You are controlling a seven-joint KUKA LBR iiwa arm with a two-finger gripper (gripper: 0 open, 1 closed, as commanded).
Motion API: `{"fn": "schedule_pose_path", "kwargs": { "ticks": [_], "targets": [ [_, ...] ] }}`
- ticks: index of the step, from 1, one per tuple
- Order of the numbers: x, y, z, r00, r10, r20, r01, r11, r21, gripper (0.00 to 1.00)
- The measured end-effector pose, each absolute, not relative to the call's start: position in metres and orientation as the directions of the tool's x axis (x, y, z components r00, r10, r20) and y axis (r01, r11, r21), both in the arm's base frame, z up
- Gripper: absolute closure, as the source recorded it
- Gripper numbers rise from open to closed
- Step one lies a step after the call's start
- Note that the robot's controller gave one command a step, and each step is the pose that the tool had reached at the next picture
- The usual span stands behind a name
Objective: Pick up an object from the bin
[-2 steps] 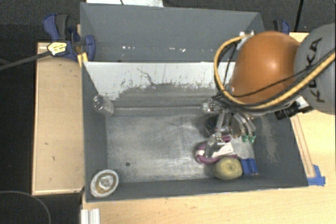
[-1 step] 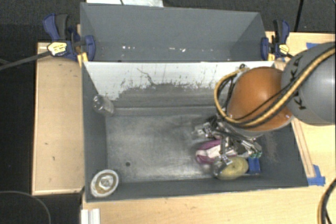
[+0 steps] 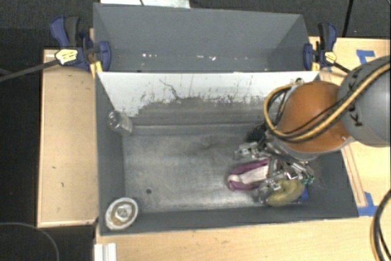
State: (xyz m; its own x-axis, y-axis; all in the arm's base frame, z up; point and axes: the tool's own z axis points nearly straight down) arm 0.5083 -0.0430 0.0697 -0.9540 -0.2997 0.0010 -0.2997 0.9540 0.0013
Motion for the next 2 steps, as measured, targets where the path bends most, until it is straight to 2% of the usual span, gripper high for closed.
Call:
{"fn": "schedule_pose_path", "kwargs": {
  "ticks": [1, 2],
  "targets": [
    [0.509, -0.042, 0.072, -0.954, -0.298, 0.000, -0.298, 0.954, 0.000, 1.00],
    [0.516, -0.070, 0.211, -0.967, -0.253, -0.009, -0.253, 0.967, -0.004, 1.00]
  ]
}}
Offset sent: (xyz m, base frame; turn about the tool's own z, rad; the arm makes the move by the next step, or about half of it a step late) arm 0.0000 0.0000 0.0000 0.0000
